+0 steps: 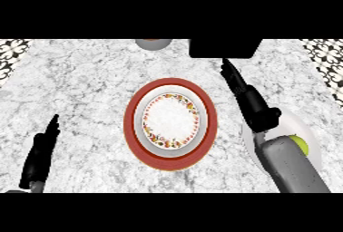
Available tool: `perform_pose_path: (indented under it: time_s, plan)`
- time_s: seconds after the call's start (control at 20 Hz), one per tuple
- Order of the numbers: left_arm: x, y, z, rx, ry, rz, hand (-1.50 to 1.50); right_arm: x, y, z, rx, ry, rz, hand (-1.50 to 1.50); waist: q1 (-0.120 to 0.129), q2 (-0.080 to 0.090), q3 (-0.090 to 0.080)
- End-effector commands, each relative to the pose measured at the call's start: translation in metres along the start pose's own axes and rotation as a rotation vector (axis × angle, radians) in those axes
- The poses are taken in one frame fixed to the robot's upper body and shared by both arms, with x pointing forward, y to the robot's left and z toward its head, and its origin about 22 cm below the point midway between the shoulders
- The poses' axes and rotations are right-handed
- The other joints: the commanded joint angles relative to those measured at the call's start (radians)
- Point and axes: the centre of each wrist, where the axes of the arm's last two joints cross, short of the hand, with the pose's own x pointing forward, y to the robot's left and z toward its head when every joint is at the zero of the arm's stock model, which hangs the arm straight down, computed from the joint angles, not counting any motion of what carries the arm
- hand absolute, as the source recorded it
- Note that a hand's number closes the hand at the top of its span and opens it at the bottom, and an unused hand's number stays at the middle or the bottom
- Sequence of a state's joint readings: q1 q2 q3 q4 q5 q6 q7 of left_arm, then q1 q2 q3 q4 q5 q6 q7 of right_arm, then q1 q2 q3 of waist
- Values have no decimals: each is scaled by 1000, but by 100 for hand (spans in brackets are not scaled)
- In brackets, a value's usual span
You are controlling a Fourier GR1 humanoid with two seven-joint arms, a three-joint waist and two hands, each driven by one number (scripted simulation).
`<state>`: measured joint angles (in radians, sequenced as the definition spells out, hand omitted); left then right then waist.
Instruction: Pick the pear from the plate and place it in the plate
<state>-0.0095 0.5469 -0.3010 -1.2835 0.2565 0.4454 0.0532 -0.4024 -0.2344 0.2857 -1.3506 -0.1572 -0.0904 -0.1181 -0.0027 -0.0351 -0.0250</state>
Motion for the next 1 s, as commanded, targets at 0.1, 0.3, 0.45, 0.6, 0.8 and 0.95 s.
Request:
perform_pose_path:
  time_s: [0.1,0.3,0.45,0.6,0.8,0.95]
  plan:
    - [23,-8,-3,-61,-165,71,0,-23,-67,12,-450,281,-196,150,-19,37,23]
    - [49,-17,-4,-116,-272,127,0,-75,-132,87,-516,728,313,150,-12,89,-16]
    - [46,-27,1,-179,-282,174,0,-74,-152,81,-1161,727,9,-150,-31,49,17]
    - [51,-35,5,-248,-348,199,0,-82,-123,54,-1297,725,71,-150,23,43,22]
    - [27,-20,-6,-260,-317,208,0,-67,-117,37,-1307,721,196,-150,1,35,22]
    - [33,-21,-6,-237,-317,197,0,-67,-109,35,-1337,788,270,-150,-3,30,21]
